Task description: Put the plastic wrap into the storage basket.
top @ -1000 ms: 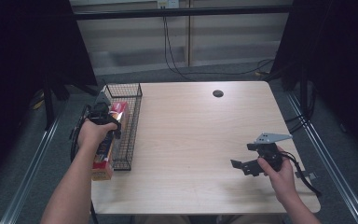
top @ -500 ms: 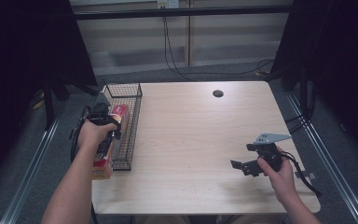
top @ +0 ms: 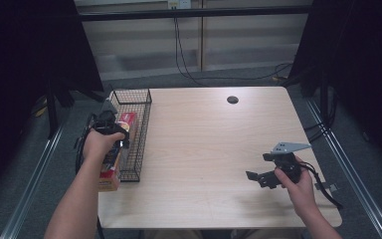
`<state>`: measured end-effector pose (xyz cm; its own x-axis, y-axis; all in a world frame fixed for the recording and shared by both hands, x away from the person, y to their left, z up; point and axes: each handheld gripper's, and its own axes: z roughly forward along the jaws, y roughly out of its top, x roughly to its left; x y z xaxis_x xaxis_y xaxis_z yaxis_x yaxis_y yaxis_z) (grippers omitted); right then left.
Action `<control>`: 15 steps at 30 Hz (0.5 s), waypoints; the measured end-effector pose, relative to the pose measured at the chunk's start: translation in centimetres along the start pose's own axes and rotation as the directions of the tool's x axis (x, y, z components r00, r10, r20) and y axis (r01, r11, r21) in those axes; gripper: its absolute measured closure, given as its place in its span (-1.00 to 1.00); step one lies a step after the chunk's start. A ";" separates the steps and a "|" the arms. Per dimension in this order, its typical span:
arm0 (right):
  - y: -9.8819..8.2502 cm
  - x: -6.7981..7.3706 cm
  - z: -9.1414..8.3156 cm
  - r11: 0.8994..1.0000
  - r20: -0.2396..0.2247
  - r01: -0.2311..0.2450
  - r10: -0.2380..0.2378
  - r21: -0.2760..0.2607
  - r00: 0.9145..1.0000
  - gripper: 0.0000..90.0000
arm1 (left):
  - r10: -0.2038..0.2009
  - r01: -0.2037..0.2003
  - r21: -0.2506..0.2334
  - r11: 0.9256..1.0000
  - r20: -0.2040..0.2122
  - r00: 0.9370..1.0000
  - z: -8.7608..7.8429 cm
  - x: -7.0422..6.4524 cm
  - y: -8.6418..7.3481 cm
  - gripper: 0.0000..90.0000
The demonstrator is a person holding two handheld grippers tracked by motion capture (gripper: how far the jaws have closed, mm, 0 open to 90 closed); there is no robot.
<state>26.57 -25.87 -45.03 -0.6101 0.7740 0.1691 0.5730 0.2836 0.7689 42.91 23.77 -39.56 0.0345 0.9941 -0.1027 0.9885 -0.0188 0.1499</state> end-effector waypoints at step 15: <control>0.0 0.0 0.0 1.000 -0.001 0.002 -0.002 0.001 1.000 -0.95 | -0.010 0.010 -0.008 1.000 0.021 1.000 -0.1 0.3 0.0 -0.19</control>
<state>26.54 -25.85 -45.04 -0.6120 0.7728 0.1682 0.5724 0.2861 0.7684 42.86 24.05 -39.50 0.0279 0.9918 -0.1245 0.9876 -0.0081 0.1568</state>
